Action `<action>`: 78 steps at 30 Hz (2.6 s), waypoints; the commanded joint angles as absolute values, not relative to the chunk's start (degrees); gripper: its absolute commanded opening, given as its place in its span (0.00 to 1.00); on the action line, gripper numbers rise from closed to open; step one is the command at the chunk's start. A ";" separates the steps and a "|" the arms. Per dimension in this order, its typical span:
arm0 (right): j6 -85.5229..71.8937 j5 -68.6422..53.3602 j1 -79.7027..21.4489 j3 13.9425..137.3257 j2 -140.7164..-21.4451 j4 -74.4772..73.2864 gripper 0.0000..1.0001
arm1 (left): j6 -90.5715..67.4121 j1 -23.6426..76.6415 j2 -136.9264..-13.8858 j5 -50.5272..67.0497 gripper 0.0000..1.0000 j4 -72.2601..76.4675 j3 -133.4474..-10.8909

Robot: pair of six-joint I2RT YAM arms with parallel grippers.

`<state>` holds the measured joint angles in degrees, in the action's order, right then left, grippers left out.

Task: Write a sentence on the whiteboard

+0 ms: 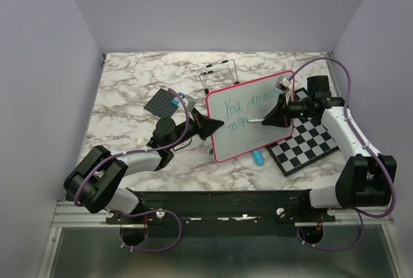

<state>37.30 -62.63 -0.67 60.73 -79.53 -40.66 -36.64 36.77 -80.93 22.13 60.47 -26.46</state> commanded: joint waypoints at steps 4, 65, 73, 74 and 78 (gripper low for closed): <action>38.23 -61.26 2.01 61.00 -79.72 -41.48 0.01 | -31.73 37.09 -81.21 24.17 0.00 55.72 -26.46; 46.31 -69.87 4.13 66.88 -78.14 -55.43 0.01 | -31.29 37.09 -81.21 24.26 0.00 55.28 -26.63; 41.05 -69.08 4.13 65.92 -70.41 -51.25 0.01 | -31.12 37.09 -81.30 24.43 0.00 55.46 -26.81; 40.17 -69.00 4.13 64.87 -69.97 -48.98 0.01 | -31.03 37.09 -81.30 24.52 0.00 55.37 -26.72; 34.55 -70.83 4.13 63.28 -68.29 -44.39 0.01 | -31.11 37.09 -80.60 25.48 0.00 55.37 -26.98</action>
